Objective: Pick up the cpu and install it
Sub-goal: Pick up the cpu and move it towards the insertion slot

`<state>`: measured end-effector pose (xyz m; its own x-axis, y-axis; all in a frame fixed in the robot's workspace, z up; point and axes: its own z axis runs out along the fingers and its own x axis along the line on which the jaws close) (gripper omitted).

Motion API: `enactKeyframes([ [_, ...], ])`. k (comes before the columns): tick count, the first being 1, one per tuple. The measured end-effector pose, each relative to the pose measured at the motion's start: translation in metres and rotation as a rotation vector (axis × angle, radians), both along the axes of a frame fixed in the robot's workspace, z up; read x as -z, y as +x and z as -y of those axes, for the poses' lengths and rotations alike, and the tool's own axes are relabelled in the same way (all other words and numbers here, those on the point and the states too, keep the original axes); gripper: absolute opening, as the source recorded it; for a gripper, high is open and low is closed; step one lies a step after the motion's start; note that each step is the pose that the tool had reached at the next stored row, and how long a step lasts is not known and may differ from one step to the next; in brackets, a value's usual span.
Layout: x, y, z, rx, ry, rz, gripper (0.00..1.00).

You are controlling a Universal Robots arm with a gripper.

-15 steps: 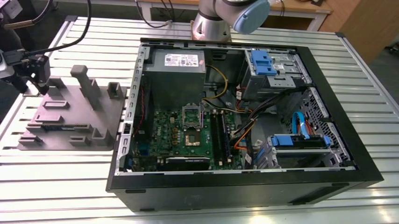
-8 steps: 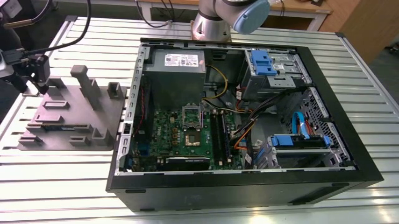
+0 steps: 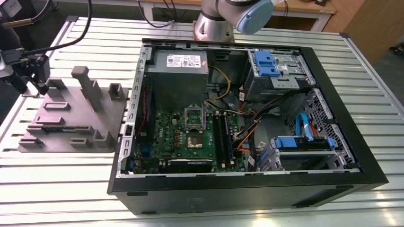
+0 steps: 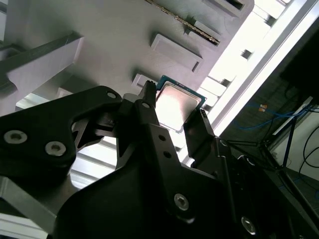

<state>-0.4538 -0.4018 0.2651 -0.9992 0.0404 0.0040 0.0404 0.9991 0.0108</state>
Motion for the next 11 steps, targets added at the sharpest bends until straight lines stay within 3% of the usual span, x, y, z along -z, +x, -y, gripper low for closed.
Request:
enactKeyframes([
  [11,-0.0026,0.0000,0.0000,0.000,0.0000,-0.0001,0.47],
])
